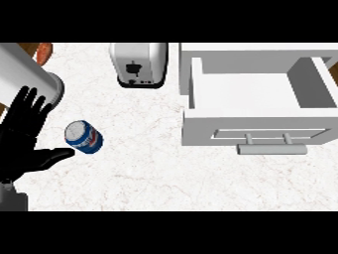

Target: Pick up the can, place it into the drawer and close the drawer

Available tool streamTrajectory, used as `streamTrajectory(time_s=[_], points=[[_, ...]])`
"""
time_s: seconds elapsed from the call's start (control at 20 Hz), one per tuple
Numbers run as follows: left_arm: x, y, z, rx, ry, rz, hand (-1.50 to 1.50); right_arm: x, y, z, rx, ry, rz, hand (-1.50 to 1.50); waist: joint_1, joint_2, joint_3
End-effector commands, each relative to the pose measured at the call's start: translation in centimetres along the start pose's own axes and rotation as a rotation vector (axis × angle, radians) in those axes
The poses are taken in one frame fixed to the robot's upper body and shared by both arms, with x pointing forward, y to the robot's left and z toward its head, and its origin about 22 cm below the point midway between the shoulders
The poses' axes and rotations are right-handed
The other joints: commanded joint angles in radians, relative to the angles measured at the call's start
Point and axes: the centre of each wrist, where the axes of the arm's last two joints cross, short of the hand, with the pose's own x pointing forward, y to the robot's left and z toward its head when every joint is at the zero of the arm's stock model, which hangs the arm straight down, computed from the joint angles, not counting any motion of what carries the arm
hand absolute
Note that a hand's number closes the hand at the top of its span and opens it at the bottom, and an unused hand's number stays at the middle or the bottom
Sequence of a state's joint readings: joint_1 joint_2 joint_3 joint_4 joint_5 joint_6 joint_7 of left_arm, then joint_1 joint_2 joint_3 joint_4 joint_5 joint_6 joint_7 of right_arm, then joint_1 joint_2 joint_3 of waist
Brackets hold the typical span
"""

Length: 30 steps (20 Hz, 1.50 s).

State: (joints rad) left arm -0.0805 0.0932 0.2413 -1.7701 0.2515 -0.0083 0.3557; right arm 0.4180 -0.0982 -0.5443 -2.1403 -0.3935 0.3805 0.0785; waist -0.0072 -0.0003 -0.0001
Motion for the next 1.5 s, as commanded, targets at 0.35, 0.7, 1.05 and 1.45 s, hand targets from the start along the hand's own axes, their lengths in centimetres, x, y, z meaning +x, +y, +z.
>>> streamTrajectory(time_s=[0.35,0.7,1.05,1.45], points=[[-5.9,0.0,-1.5,0.052,0.044,-0.027,-1.5,1.4,-1.4,1.6,0.008,0.006,0.007,-1.5,-0.002,0.0,0.0],[-8.7,2.5,-2.1,0.118,0.025,-0.059,-1.5,1.5,-1.9,1.1,0.007,-0.006,0.007,-1.5,0.0,0.0,0.0],[-12.3,6.7,-1.6,0.161,0.058,-0.061,-1.5,-0.5,-0.8,1.9,0.0,0.003,0.008,-1.5,0.0,0.001,0.0],[-16.5,5.5,-0.8,0.119,0.103,-0.03,-1.5,1.5,-1.5,1.1,-0.009,0.017,0.011,-1.5,0.002,0.0,0.0]])
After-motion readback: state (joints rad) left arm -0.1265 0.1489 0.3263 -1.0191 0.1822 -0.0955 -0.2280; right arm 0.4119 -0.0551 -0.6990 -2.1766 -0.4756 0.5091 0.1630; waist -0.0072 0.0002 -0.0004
